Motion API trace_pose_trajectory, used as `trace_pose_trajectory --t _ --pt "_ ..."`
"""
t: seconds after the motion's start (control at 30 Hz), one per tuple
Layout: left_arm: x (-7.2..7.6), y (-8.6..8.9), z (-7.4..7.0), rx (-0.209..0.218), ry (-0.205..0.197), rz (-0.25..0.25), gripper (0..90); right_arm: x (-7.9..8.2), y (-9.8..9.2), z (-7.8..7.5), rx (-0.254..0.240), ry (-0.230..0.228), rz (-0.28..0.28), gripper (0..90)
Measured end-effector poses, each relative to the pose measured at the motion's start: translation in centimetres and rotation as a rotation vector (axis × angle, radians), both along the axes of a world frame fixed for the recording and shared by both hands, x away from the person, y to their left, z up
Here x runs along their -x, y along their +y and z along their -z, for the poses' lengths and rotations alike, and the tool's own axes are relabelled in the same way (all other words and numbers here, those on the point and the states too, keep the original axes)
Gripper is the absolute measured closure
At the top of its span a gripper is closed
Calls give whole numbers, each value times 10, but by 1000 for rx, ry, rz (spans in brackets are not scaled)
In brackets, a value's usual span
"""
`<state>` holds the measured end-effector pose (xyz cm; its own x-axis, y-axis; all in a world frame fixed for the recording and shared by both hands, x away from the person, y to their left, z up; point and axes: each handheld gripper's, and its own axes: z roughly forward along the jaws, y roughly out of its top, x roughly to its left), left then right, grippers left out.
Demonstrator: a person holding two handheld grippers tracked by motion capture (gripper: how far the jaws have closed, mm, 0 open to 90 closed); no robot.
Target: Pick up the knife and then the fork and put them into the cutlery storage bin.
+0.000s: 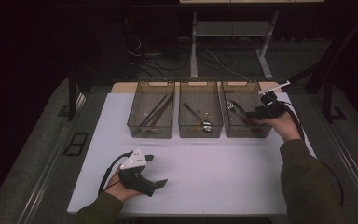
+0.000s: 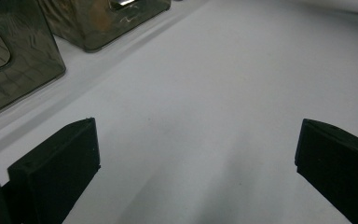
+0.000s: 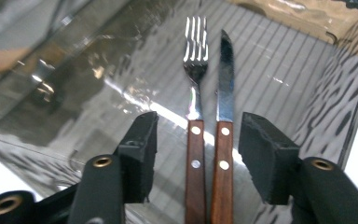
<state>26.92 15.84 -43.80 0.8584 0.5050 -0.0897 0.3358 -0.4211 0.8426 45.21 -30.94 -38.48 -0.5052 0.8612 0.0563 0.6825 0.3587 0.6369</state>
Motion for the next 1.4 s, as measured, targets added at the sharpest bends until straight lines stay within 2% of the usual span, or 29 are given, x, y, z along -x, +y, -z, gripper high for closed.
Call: trace_pose_trajectory --t 0.07,0.2,0.3,0.5,0.6,0.67,0.73,1.17,1.4 --pt "0 0 0 5 1 -4 0 3 -1 -1 -23 -9 0 434" --pt "0 0 0 8 4 -8 0 9 -1 -4 -27 -35 -11 376" --pt "0 -1 0 7 6 -10 0 12 -1 -7 -55 -33 -27 331" --pt "-1 -1 0 14 6 -16 0 20 0 -14 -96 -69 -17 259" --pt "-1 0 0 12 5 -15 0 24 1 -15 -127 -102 -9 182" --pt "-2 1 0 9 5 -13 0 28 2 -16 -127 -115 -3 178" --pt "-3 2 0 8 5 -10 0 32 2 -16 -133 -125 -3 135" --pt "-6 4 1 15 10 -17 0 63 10 -13 -119 -195 -55 119" --pt "-6 4 1 10 10 -15 0 83 13 -11 -159 -220 -82 119"
